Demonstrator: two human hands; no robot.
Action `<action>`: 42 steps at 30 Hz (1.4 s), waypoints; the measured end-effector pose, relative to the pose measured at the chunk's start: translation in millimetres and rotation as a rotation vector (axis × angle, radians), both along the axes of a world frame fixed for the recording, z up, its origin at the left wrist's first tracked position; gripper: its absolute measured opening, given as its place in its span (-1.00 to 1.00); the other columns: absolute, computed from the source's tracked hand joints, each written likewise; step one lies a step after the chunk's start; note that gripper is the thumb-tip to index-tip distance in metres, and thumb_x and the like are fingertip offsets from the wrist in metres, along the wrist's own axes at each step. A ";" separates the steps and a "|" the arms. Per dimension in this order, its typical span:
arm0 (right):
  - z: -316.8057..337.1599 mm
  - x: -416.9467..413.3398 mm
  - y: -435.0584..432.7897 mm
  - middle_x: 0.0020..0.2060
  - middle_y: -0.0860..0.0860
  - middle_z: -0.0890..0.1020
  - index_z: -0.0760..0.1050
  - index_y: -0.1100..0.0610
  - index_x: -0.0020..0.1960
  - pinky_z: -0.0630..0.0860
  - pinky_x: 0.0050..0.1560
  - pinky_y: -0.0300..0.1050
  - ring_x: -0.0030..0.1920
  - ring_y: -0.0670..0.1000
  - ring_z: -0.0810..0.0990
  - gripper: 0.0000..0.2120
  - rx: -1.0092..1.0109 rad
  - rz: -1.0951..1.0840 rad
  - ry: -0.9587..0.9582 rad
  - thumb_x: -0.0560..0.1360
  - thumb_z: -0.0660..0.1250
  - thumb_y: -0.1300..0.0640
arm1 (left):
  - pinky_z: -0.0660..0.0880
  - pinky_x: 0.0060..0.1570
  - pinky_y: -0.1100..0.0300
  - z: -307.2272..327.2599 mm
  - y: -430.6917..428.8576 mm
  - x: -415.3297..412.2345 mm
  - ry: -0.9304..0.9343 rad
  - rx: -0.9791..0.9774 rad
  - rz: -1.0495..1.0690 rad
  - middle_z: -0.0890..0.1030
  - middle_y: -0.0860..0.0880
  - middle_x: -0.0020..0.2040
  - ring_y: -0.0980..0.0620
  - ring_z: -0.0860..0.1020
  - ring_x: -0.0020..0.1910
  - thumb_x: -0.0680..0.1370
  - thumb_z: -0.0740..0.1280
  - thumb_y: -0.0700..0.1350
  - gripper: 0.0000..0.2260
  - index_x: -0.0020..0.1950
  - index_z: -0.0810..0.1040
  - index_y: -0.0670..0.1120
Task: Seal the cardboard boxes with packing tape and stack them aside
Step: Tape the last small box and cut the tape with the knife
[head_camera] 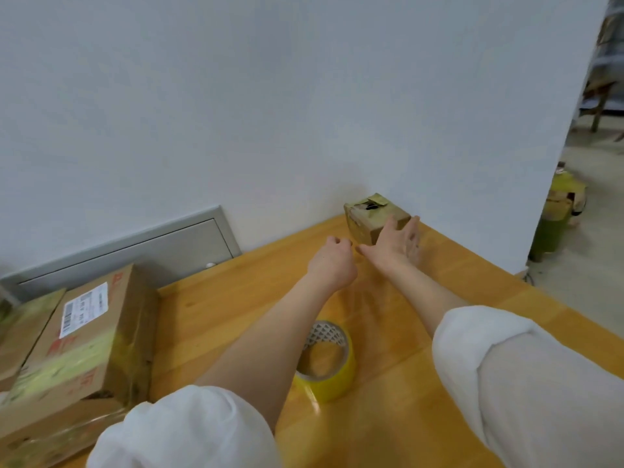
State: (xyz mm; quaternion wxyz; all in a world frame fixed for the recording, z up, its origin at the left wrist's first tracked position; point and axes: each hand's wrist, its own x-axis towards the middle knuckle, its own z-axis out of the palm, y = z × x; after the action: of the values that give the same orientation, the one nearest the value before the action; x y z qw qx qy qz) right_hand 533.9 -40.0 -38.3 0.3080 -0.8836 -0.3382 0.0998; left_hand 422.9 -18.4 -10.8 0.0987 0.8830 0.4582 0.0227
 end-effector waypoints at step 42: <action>48.8 -308.5 -119.1 0.16 -0.06 0.23 0.37 -0.17 0.11 0.36 -0.08 -0.25 0.11 0.01 0.39 -0.51 0.288 1.116 0.095 0.25 0.39 0.14 | 0.39 -0.05 0.19 39.5 -152.1 -392.7 -0.705 0.214 0.717 0.61 -0.01 0.11 0.08 0.47 -0.05 0.60 0.23 0.00 -0.71 0.24 0.55 -0.09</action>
State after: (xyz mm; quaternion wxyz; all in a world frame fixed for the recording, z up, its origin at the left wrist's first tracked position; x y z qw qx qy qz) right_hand 225.4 -159.0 10.6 0.3407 -0.5151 -0.7491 0.2397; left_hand 30.2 -170.5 28.7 0.1423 0.6143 0.6662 0.3982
